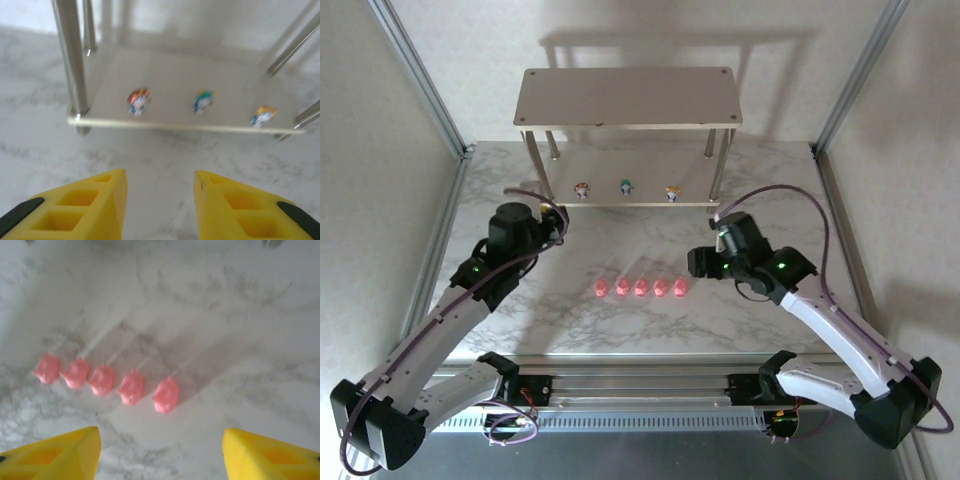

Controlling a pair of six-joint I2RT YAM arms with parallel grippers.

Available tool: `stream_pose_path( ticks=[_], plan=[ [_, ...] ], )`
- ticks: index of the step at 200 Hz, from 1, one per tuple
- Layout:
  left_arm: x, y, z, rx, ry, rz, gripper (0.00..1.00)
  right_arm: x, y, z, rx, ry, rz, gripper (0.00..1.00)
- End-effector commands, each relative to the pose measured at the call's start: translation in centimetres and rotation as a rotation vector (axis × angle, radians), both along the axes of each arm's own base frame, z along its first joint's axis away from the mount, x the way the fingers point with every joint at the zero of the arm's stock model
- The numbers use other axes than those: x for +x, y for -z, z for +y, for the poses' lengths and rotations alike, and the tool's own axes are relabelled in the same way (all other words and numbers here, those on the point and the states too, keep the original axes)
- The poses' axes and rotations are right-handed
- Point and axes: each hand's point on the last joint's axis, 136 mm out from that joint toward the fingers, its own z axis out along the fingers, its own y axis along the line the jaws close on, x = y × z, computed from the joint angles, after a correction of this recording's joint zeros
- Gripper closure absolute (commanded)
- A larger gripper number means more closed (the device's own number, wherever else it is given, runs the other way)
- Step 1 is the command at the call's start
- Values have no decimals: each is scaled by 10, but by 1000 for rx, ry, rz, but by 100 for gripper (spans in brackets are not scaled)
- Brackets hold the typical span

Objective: Place and organize the plastic toys onto the shelf

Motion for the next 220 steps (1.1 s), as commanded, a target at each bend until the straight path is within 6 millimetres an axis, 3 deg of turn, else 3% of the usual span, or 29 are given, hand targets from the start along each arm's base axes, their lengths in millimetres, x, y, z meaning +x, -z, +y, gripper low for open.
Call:
stream_pose_path(
  ticks=[1,26,49,130,185,220],
  plan=[
    [1,4,6,-44,-71,8,59,-19,42,2,-95,108,131,37],
    [7,-11,2,-44,-60,-23,56,-22,71,28,-125,101,195,41],
    [10,-23,-1,-36,-35,-39,55,-17,87,39,-154,109,224,43],
    [9,-28,8,-27,-18,-45,52,-1,120,37,-245,149,267,47],
    [16,-23,12,-27,-12,-28,52,17,130,34,-216,175,289,51],
    [21,-18,15,-24,-17,-16,52,18,140,39,-220,159,330,51]
  ],
)
